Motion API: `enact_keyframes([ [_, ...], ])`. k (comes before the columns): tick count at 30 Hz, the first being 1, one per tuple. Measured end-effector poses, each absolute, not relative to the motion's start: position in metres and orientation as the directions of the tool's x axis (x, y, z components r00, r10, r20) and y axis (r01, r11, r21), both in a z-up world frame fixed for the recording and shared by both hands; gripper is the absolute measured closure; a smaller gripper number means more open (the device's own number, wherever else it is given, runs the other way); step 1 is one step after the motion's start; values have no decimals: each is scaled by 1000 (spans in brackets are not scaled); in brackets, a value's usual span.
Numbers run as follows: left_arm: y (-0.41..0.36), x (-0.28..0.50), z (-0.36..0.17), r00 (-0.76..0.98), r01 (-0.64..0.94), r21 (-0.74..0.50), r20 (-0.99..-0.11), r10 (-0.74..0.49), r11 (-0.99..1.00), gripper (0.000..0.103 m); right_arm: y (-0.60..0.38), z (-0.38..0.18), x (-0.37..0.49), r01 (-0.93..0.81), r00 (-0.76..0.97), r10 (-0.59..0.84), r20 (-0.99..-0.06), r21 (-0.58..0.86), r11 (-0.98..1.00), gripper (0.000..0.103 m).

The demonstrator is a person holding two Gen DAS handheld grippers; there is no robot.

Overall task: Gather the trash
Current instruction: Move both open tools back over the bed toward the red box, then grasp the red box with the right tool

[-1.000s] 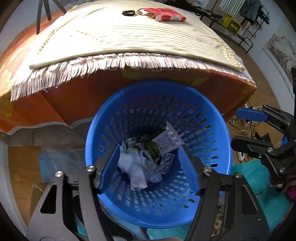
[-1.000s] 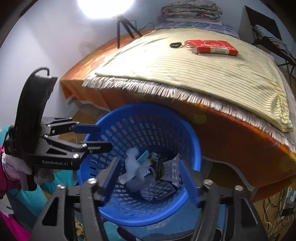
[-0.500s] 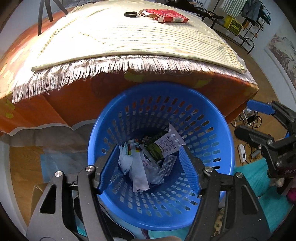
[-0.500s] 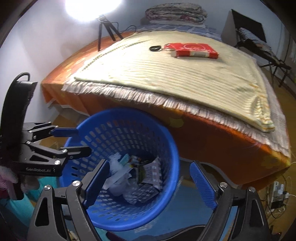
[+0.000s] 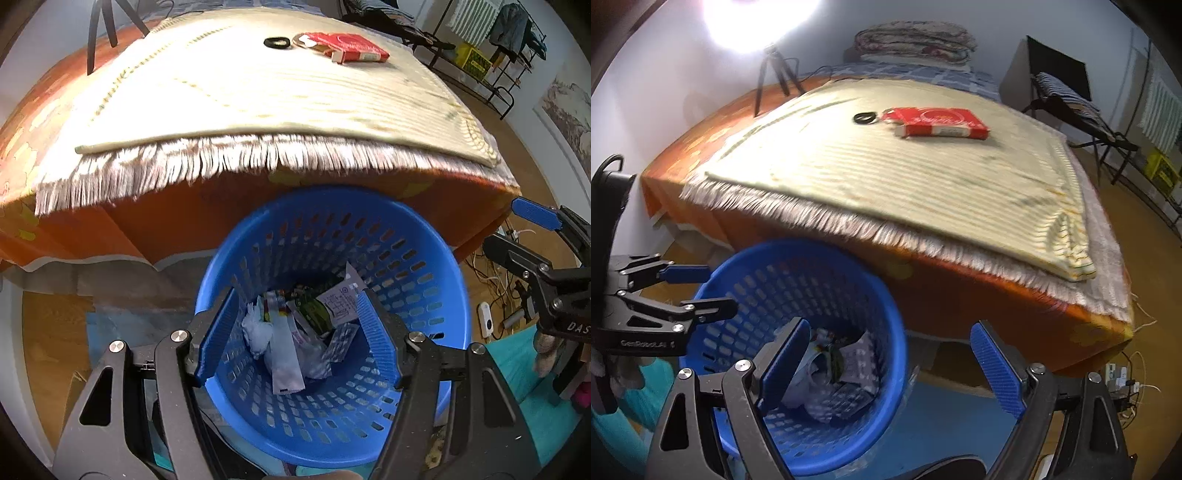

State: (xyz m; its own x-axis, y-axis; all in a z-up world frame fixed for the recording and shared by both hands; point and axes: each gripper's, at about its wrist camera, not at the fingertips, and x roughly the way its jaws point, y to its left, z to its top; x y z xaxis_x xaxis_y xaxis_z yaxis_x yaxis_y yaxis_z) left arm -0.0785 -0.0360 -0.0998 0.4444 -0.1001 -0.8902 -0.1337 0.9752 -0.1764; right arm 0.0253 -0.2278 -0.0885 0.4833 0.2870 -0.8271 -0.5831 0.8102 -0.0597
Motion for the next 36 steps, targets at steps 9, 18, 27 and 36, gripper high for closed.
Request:
enact_keyframes([
  [9, -30, -61, -78, 483, -129, -196, -869, -111, 972, 34, -226, -72, 47, -571, 512, 307, -802, -51, 819, 12],
  [18, -19, -16, -47, 518, -140, -207, -849, -106, 968, 34, -210, -37, 88, -557, 589, 334, -736, -70, 828, 0],
  [27, 7, 44, -17, 544, -140, -159, -837, -59, 977, 34, -189, -6, 165, -524, 559, 400, -727, 65, 849, 0],
  [36, 34, 89, -3, 558, -147, -181, -827, -70, 972, 34, -168, -40, 259, -271, 359, 430, -829, 348, 897, 0],
])
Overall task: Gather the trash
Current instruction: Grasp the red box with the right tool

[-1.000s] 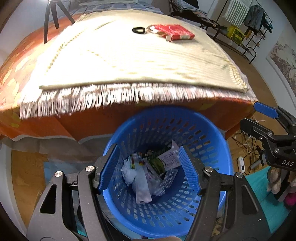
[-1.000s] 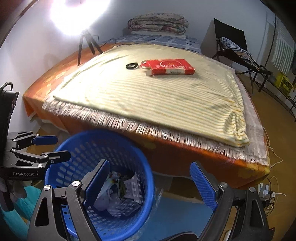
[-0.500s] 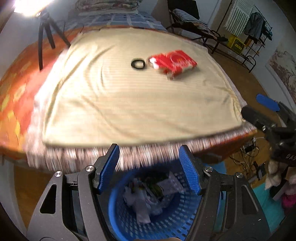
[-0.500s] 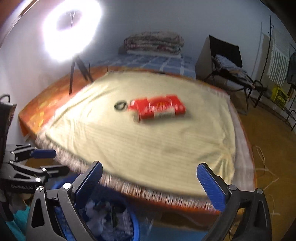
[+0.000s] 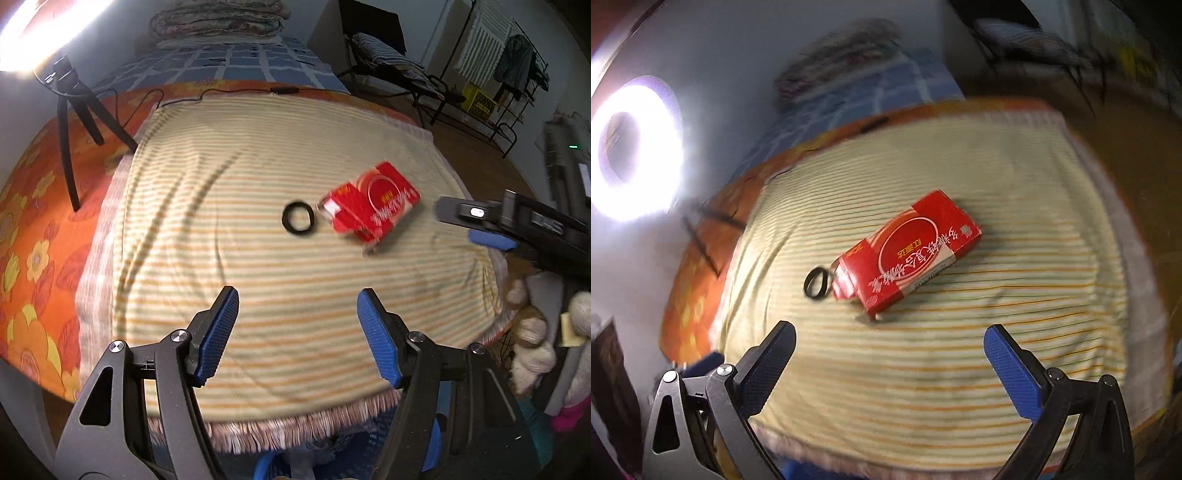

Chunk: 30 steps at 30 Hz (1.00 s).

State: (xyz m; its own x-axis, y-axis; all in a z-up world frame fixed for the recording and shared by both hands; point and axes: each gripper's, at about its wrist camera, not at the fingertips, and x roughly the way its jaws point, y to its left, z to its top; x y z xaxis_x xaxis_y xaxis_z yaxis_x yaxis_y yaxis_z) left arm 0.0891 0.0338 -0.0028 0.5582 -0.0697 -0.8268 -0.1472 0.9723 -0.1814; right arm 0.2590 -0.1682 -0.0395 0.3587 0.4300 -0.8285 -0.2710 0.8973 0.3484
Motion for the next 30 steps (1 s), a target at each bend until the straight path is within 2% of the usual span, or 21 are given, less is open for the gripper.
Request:
enact_keyframes([
  [10, 57, 105, -11, 548, -188, -211, -833, -76, 959, 34, -141, -88, 325, -53, 280, 396, -875, 397, 916, 0],
  [21, 67, 112, -11, 555, -209, -245, -827, -91, 947, 34, -115, -104, 365, -12, 304, 198, -932, 204, 979, 0],
  [25, 71, 113, -12, 553, -220, -256, -828, -96, 941, 34, -116, -108, 372, 9, 306, 193, -932, 206, 979, 0],
  [30, 74, 113, -13, 553, -230, -263, -828, -97, 937, 34, -98, -110, 378, -56, 303, 151, -941, 141, 988, 0],
])
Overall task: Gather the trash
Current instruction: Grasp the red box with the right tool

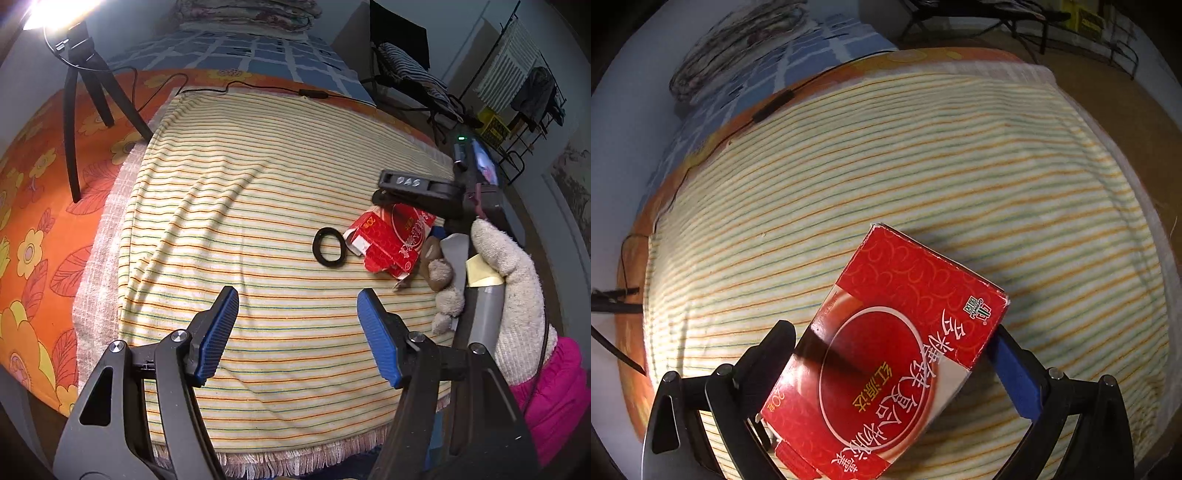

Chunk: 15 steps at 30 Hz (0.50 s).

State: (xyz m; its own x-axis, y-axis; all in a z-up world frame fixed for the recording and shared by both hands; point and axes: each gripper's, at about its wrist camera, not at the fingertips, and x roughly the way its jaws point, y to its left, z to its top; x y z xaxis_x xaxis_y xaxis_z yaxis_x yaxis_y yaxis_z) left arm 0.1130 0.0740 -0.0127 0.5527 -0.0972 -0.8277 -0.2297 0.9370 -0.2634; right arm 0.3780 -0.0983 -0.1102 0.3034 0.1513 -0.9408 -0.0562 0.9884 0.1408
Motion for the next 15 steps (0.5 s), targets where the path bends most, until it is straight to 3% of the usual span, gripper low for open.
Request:
enact_keyframes([
  [15, 70, 128, -23, 529, -230, -252, -843, -97, 940, 35, -120, -106, 352, -355, 273, 179, -945, 74, 932, 0],
])
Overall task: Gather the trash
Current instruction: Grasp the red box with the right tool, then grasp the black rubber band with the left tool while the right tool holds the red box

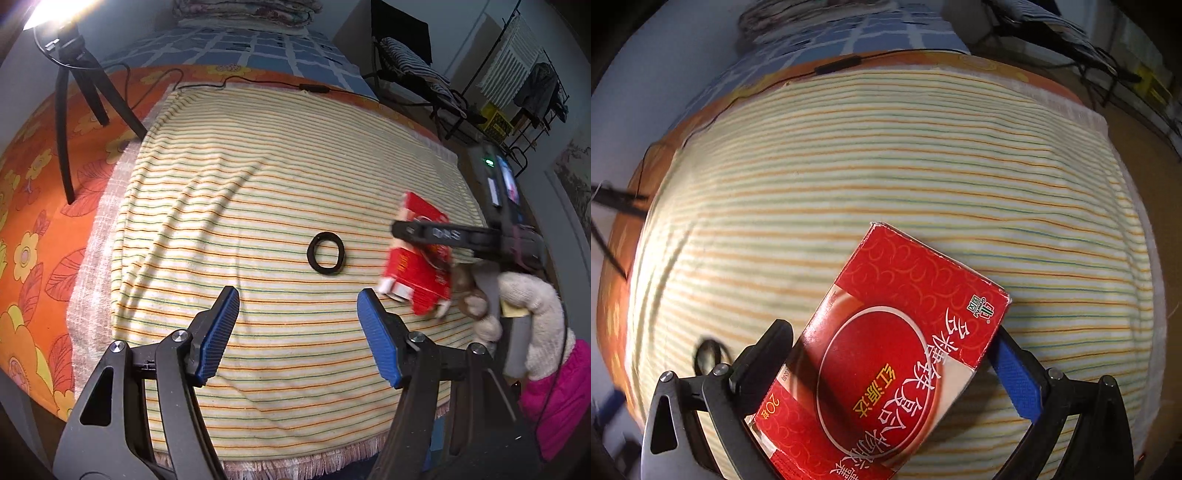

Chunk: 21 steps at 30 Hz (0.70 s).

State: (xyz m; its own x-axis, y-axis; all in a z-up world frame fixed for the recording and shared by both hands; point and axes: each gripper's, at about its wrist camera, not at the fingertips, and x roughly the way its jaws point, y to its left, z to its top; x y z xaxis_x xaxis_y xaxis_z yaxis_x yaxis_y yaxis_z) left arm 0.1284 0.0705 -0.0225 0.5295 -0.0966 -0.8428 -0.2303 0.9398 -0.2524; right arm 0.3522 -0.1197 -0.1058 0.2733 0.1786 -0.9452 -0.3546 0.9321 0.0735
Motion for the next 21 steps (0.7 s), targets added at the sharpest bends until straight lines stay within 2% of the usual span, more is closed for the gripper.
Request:
enact_keyframes([
  [5, 62, 142, -31, 511, -217, -273, -850, -129, 937, 38, -151, -98, 348, -402, 330, 116, -937, -28, 915, 0],
  [9, 53, 159, -40, 498, -203, -273, -855, -140, 940, 38, -178, -92, 347, -349, 282, 230, -931, 124, 929, 1],
  [11, 49, 168, -46, 489, -204, -264, -862, -136, 943, 46, -190, -89, 346, -321, 253, 288, -923, 201, 925, 0],
  [19, 31, 196, -66, 451, -178, -179, -889, -82, 968, 46, -214, -78, 327, -243, 192, 355, -915, 306, 920, 0],
  [21, 28, 201, -71, 441, -173, -147, -896, -57, 974, 51, -213, -83, 325, -208, 181, 344, -921, 306, 929, 0],
])
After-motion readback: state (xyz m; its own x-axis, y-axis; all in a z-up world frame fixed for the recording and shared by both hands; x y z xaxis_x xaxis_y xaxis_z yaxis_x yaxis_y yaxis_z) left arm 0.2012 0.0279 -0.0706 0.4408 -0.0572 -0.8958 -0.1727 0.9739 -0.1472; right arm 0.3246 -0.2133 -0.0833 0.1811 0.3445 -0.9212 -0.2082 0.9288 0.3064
